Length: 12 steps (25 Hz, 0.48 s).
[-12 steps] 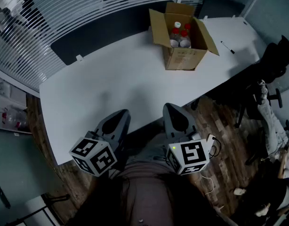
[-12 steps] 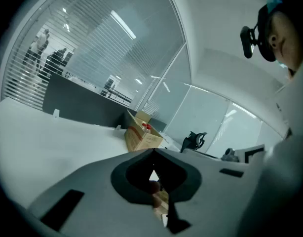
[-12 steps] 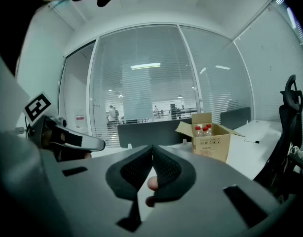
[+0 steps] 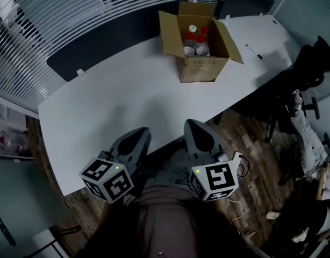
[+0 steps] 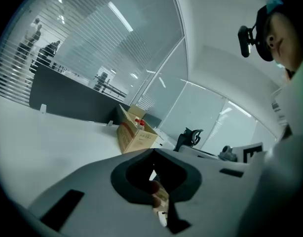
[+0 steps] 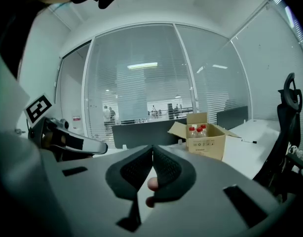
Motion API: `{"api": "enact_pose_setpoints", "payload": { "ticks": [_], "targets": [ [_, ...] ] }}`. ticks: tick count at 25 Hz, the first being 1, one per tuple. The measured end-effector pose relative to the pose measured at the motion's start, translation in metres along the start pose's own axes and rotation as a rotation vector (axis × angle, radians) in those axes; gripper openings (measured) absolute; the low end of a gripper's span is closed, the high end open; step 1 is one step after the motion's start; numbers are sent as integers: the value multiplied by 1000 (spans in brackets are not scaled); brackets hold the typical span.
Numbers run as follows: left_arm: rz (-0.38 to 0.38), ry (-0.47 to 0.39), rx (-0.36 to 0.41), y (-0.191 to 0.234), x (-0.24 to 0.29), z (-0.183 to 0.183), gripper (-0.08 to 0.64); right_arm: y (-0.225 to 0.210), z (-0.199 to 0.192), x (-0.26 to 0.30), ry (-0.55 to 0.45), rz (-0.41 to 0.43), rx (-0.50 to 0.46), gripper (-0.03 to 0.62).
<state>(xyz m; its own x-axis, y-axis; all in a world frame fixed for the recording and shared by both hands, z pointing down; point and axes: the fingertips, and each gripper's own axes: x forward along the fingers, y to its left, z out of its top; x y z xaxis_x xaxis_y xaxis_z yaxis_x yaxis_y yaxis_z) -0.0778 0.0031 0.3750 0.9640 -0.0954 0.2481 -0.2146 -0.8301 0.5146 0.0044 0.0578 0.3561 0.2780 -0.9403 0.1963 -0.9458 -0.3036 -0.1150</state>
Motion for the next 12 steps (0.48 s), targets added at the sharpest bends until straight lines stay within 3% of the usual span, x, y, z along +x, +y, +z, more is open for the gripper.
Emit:
{"api": "enact_pose_setpoints", "payload": {
  "ticks": [12],
  "targets": [
    [-24, 33, 33, -23, 89, 24, 9, -79, 22, 22, 37, -10, -67, 23]
  ]
}}
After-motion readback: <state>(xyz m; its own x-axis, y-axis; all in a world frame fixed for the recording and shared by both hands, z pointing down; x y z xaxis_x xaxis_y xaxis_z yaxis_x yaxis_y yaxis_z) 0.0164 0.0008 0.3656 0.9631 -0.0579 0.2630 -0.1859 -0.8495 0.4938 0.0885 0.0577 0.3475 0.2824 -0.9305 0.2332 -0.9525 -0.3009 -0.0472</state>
